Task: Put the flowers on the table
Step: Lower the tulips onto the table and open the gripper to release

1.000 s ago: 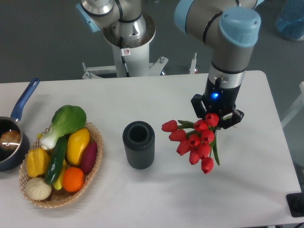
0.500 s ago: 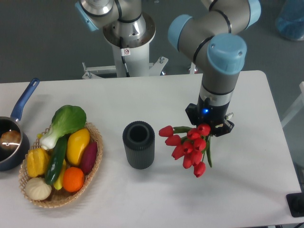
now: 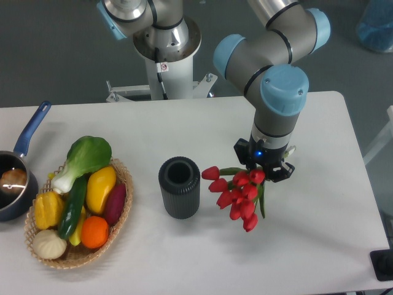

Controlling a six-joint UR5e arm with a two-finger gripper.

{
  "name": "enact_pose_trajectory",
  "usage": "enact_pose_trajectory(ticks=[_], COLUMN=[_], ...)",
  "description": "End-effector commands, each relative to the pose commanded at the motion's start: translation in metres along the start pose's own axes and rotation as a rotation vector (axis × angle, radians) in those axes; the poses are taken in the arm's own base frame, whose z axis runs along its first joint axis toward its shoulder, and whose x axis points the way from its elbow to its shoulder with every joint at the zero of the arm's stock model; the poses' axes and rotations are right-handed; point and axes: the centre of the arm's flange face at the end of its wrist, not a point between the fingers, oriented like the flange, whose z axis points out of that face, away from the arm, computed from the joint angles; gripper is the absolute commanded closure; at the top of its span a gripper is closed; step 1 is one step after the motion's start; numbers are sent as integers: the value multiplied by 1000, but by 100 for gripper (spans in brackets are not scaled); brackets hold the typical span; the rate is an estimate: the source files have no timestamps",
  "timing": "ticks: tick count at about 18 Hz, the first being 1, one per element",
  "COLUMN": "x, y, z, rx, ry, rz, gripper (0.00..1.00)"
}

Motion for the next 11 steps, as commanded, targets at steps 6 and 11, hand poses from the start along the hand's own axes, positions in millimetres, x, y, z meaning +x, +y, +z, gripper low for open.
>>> enact_pose_trajectory(ticks=[6, 11], x=[8, 2], y=[-3, 0], z=[4, -1], rx=[-18, -18], ry=[10, -52], rz=[24, 26], gripper=[0, 0])
